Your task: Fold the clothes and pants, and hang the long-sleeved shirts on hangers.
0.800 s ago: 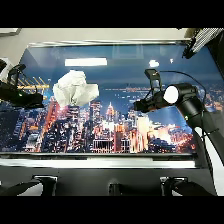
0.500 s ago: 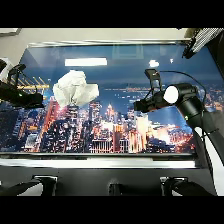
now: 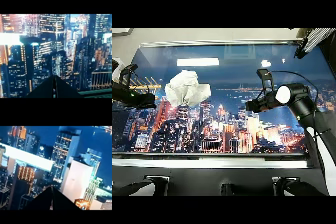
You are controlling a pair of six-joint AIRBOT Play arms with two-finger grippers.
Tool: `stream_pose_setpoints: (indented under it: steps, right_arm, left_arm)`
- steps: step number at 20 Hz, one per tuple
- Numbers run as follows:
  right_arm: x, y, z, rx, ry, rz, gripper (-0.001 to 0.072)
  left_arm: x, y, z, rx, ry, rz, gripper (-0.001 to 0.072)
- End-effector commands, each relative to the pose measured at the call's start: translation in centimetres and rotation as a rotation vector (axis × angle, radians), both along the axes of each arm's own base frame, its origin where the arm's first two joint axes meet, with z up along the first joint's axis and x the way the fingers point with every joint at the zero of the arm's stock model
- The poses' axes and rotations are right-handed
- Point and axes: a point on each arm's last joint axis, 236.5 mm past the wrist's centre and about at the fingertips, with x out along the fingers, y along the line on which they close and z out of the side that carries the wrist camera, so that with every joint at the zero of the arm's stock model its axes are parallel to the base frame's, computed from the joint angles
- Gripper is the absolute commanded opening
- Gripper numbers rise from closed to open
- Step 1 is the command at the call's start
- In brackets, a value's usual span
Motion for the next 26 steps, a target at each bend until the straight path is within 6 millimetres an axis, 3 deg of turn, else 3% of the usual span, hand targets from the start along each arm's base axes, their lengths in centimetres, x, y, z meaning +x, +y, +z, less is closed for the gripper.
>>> stream_pose_setpoints:
  steps: [1, 10, 11, 12, 13, 16, 17, 20, 24, 26]
  right_arm:
    - [0.0, 0.0, 0.0, 0.0, 0.0, 0.0, 0.0063]
    - [0.2, 0.1, 0.1, 0.003, -0.01, -0.002, 0.0062]
    - [0.2, 0.1, 0.1, 0.004, -0.01, -0.002, 0.0063]
    - [0.2, 0.1, 0.1, 0.005, -0.008, -0.002, 0.0063]
    - [0.2, 0.2, 0.1, 0.009, -0.007, -0.002, 0.0063]
    - [-0.3, 0.1, -0.1, 0.004, 0.012, 0.001, 0.0067]
    - [-0.5, 0.1, -0.2, 0.002, 0.024, 0.003, 0.0113]
    - [-0.8, 0.0, -0.3, -0.003, 0.035, 0.006, 0.0331]
    - [-0.8, 0.0, -0.3, -0.002, 0.034, 0.006, 0.0331]
    - [-0.6, 0.1, -0.2, 0.0, 0.027, 0.004, 0.0331]
  left_arm:
    - [0.0, 0.0, 0.0, 0.0, 0.0, -0.001, 0.002]
    - [0.4, 0.0, -0.1, 0.001, -0.013, 0.003, 0.0035]
    - [0.9, 0.1, -0.1, 0.002, -0.029, 0.008, 0.0195]
    - [1.7, 0.2, 0.0, 0.001, -0.058, 0.025, 0.058]
    - [2.9, 0.3, 0.3, -0.009, -0.096, 0.075, 0.072]
    - [8.4, -0.4, 1.3, -0.063, -0.287, 0.133, 0.072]
    - [10.0, -0.8, 0.7, -0.068, -0.317, 0.136, 0.072]
    - [13.1, -3.4, -3.9, -0.038, -0.33, 0.021, 0.072]
    - [17.7, -6.0, -10.8, -0.03, -0.372, 0.013, 0.072]
    - [18.7, -7.3, -14.2, -0.031, -0.343, 0.004, 0.072]
